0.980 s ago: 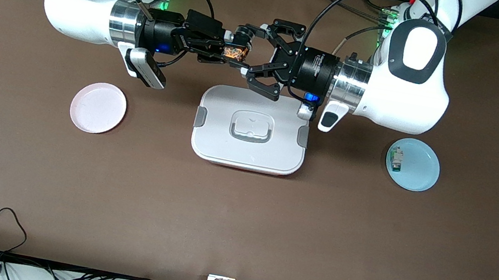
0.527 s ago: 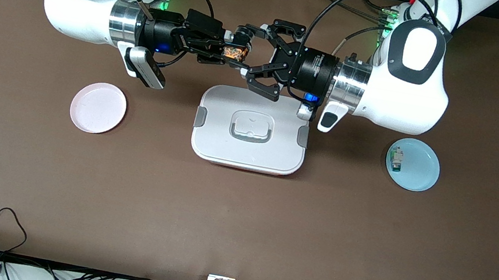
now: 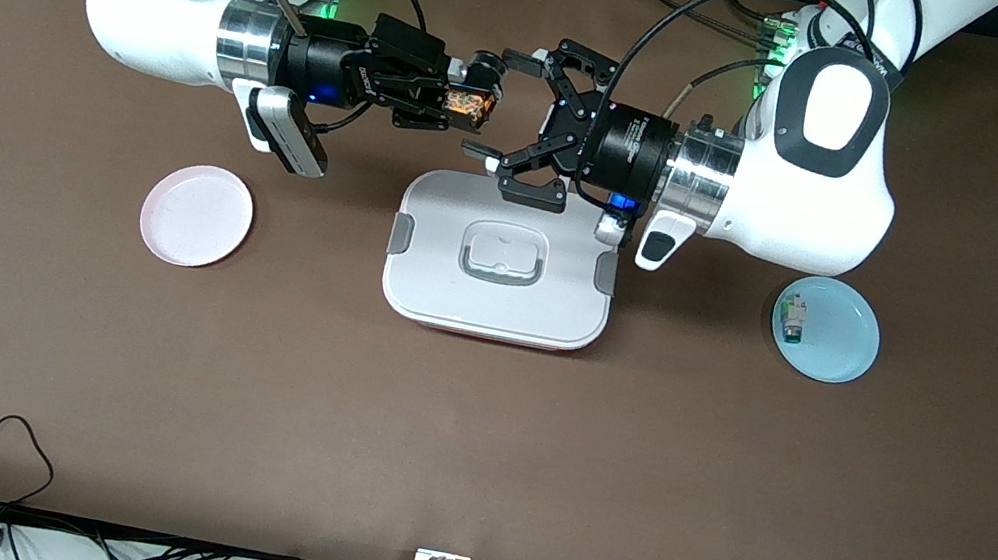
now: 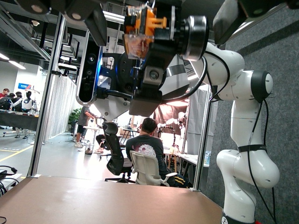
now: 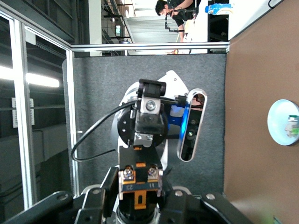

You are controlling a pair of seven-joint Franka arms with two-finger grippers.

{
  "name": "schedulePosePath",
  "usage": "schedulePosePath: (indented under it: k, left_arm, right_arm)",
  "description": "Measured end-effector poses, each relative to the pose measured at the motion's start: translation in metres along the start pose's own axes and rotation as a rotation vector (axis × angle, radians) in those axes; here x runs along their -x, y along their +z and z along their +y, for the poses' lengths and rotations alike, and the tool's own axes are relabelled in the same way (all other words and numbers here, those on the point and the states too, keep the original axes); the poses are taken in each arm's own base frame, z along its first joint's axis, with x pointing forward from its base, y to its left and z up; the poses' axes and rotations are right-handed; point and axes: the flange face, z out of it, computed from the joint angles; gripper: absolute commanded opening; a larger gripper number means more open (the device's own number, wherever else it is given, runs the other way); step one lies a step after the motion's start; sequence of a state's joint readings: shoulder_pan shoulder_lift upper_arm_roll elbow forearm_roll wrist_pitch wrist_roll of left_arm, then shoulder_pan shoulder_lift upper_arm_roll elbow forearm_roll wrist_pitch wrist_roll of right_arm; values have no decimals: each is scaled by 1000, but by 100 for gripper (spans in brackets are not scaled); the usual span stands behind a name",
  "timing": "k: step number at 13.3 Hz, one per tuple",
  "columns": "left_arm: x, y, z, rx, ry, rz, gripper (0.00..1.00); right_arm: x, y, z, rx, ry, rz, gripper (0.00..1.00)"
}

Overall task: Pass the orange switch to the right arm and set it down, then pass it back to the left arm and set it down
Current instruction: 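Open the left gripper and pull it back from the switch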

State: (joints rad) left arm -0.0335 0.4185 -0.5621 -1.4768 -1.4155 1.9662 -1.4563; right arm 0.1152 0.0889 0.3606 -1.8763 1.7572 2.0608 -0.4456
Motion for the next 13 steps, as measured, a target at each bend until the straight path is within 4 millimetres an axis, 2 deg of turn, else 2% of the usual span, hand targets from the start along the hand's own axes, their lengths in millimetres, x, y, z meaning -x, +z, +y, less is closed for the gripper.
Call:
schedulePosePath:
  k: [2,6,9,13]
  left_arm:
    - [0,0,0,-4,8,10,100]
    - [17,-8,-5,-59,130,96,100]
    - [22,-17,-14,-175,357,193,100]
    - [22,-32,-31,-377,705,341,100]
  right_arm:
    - [-3,-9,-3,44,-36,-4,29]
    - [-10,-37,-14,147,-124,0,29]
    - [-15,-66,-19,292,-219,-33,28]
    - [-20,-111,0,593,-327,-191,28]
